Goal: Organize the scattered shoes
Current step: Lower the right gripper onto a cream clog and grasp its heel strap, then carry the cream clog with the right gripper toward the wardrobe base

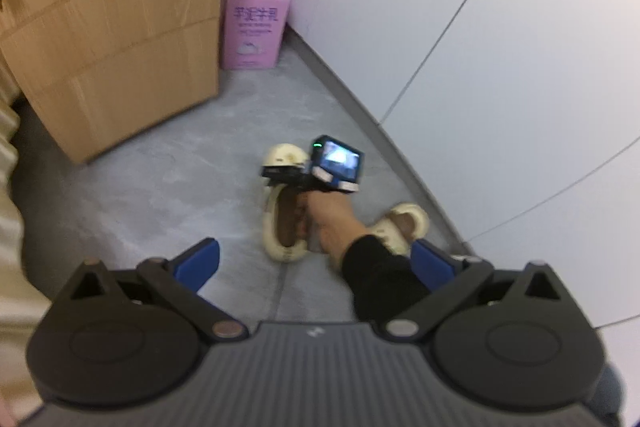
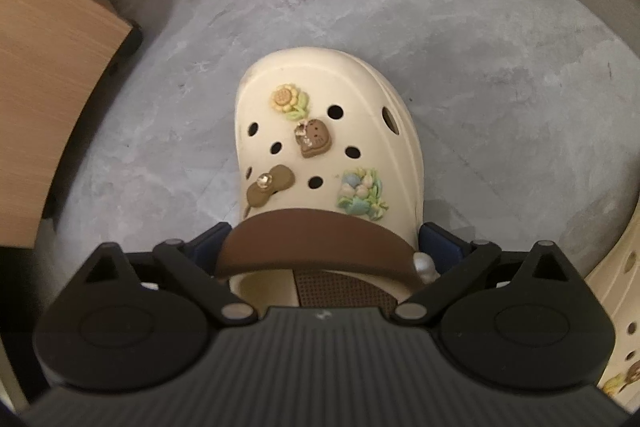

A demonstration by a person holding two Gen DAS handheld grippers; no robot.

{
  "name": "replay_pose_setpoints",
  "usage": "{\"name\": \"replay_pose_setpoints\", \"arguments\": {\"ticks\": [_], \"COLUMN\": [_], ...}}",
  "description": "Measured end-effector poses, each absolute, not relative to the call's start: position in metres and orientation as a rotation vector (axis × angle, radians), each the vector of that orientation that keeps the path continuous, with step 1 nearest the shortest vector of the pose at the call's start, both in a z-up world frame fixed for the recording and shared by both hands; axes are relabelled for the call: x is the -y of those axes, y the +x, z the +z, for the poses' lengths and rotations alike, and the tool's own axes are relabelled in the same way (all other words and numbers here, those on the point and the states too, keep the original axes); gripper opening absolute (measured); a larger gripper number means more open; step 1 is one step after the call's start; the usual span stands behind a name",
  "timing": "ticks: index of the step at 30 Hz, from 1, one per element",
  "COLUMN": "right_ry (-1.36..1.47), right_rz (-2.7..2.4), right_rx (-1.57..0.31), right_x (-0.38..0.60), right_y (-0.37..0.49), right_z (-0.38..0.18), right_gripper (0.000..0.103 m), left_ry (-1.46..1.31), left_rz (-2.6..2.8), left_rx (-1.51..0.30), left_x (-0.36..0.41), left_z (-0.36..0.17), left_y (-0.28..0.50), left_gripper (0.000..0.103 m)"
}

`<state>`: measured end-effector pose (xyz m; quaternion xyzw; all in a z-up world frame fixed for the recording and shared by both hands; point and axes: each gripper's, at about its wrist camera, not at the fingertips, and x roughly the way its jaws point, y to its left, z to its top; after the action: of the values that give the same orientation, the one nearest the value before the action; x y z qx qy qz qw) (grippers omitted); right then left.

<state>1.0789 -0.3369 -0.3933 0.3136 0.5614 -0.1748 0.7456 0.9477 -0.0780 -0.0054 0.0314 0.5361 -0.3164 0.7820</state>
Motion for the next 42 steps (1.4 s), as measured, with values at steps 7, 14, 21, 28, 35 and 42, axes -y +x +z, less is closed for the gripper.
{"name": "replay_pose_setpoints", "arguments": {"ticks": [7,14,21,28,35,42], "right_ry": [0.448,0.11,-0.257,-0.196,0.37,0.844], "right_rz": [-0.241,-0.009,0.248,0.166,-0.048,-0.317], "right_rx": [-1.248,-1.266,-1.195,-1.098,-0.85,-0.659], "right_x": [0.322,0.285,0.214,0.217,0.255,0.259], "right_y": [1.091,1.1,1.089,1.079,1.05,1.0], "right_z": [-0.382,-0.372,-0.369,-0.36,-0.337,-0.354], "right_gripper": [0.092,0.085,0.085,0.086,0.086,0.088], "left_ry": [0.027,0.005,-0.048,-0.062,0.08,0.096], "left_rz": [-0.675,-0.701,-0.695,-0.72,-0.706,-0.542], "left_rx": [-1.22,-1.274,-1.316,-1.273,-1.073,-1.051], "left_x": [0.074,0.077,0.07,0.068,0.078,0.061], "left_z": [-0.02,-0.029,-0.034,-0.015,0.014,0.001], "left_y": [0.959,0.955,0.957,0.948,0.93,0.963], "left_gripper": [0.103,0.103,0.102,0.102,0.103,0.103]}}
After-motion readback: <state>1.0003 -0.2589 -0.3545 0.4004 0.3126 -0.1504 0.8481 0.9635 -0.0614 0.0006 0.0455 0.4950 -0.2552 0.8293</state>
